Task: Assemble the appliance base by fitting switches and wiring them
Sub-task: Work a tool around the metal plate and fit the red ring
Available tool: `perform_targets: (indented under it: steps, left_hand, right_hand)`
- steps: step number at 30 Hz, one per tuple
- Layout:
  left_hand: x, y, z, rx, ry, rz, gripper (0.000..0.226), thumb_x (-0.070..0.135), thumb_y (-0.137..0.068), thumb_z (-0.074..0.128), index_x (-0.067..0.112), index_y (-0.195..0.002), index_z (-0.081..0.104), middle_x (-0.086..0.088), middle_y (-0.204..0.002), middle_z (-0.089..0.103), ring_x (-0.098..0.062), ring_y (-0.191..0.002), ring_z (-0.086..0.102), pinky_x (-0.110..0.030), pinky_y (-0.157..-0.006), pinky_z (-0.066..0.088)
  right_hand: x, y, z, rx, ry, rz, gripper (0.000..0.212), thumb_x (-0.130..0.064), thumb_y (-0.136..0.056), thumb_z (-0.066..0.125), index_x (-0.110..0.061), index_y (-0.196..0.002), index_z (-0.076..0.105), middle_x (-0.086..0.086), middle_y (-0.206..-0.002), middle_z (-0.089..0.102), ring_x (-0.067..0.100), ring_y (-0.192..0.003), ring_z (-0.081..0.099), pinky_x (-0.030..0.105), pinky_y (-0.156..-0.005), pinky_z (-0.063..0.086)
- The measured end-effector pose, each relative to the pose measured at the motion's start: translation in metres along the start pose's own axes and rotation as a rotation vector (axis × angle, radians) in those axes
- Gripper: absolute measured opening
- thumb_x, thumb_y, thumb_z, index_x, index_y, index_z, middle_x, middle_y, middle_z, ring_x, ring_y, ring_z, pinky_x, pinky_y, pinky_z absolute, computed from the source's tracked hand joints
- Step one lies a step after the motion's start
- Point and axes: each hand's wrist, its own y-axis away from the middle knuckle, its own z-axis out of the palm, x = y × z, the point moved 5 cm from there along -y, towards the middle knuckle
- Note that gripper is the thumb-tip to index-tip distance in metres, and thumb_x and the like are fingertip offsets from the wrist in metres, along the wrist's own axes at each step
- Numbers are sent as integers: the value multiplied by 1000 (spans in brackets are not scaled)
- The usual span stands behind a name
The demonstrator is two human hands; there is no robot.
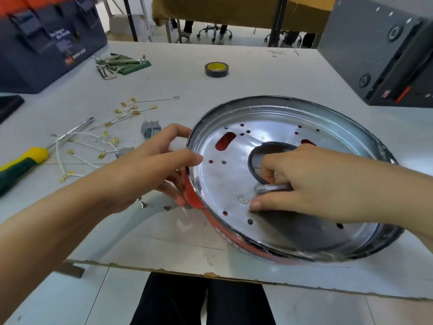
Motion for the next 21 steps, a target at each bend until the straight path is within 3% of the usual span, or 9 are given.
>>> perform_targets:
  steps: [3,7,16,21]
  left_hand:
    - [1,-4,-3,-18,-26,36,25,30,-77,57,40,-100,59,-13,-82,72,-25,-60,68,-24,-52,54]
    - [1,-10,-2,-10,-33,73,24,30,-78,54,47,-91,63,-2,-77,72,-19,-58,65,-20,-49,51]
    - [9,-10,2,64,-114,184,31,34,-83,45,60,-86,61,12,-84,72,-26,-65,65,-15,-46,48]
    - [8,-11,1,73,-123,183,27,35,-84,44,53,-94,62,9,-86,72,-24,-69,66,-16,-47,48]
  right_hand:
    - [-5,-3,2,61,-16,-10,62,-72,-62,34,-14,-73,52,-4,-52,38,-6,-57,43,8,-63,35]
    - [-8,-7,10,140,-17,25,68,-71,-59,38,-14,-85,65,-1,-71,60,7,-62,53,24,-66,43]
    - [-7,-9,15,172,-56,24,64,-69,-60,45,-11,-78,63,0,-67,57,12,-62,53,35,-62,48]
    - [-5,-8,17,176,-44,35,63,-74,-60,40,-17,-76,61,-3,-65,56,8,-60,52,36,-62,49]
